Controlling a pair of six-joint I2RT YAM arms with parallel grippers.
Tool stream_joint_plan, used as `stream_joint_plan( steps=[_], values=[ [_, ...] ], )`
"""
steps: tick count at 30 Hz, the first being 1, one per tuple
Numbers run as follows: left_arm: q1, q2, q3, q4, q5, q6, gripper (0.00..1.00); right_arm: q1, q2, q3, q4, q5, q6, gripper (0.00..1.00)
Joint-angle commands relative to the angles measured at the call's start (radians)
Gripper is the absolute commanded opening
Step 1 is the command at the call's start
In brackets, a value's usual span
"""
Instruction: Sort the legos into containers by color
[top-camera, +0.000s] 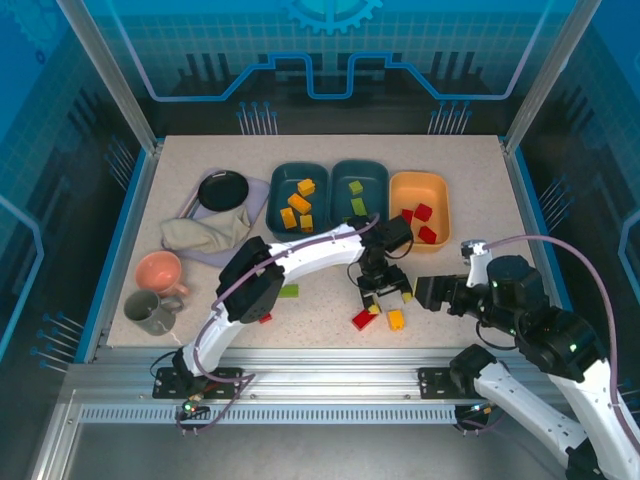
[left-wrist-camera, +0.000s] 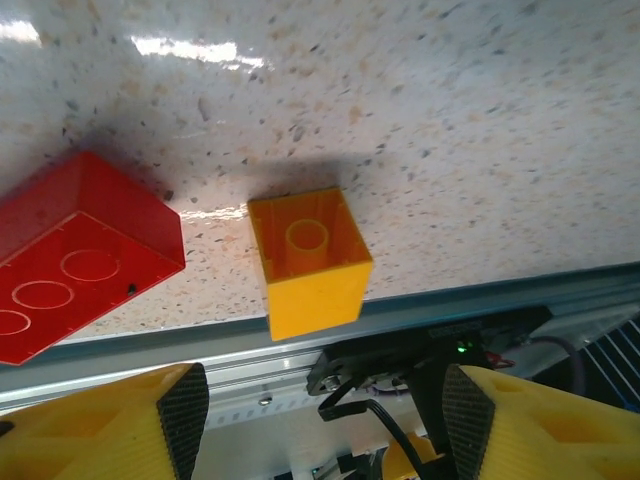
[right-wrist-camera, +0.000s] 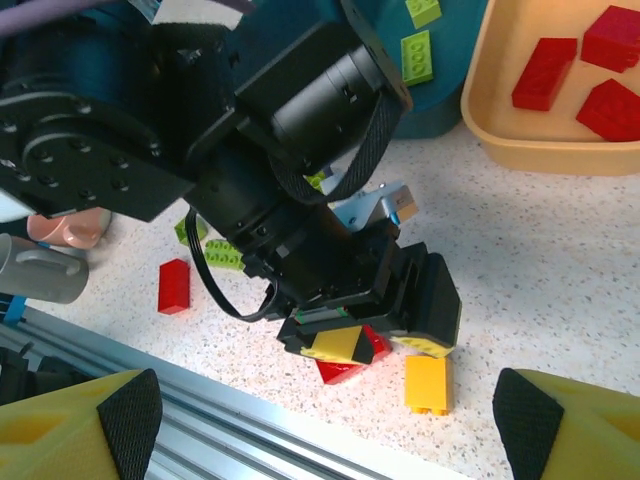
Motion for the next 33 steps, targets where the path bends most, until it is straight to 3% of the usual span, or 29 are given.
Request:
stream_joint_plan(
  steps=[1, 7, 17, 28, 33],
  values=[
    [-0.022, 0.033, 0.04, -0.061, 0.045, -0.033, 0.67, 0.007, 0.001, 0.032, -0.021, 0.05, 0.025, 0.89],
    [-0.06, 0.106, 0.098, -0.08, 0.04, -0.039, 0.66, 0.007, 0.003, 0.026, -0.012, 0.056, 0.035, 0.89],
    [-0.069, 0.159, 0.116, -0.092, -0.002, -0.024, 0.52, 0.006, -0.039, -0.002, -0.018, 0.06, 0.059, 0.88],
    [-0.067, 0.191, 0.208, -0.11, -0.079, 0.02, 0.21, 0.007, -0.044, 0.003, -0.015, 0.041, 0.052, 0.88],
    [-0.032, 0.103, 0.245, -0.128, -0.174, 0.045, 0.18, 0.005, -0.021, 0.019, 0.012, 0.015, 0.015, 0.87]
  ],
)
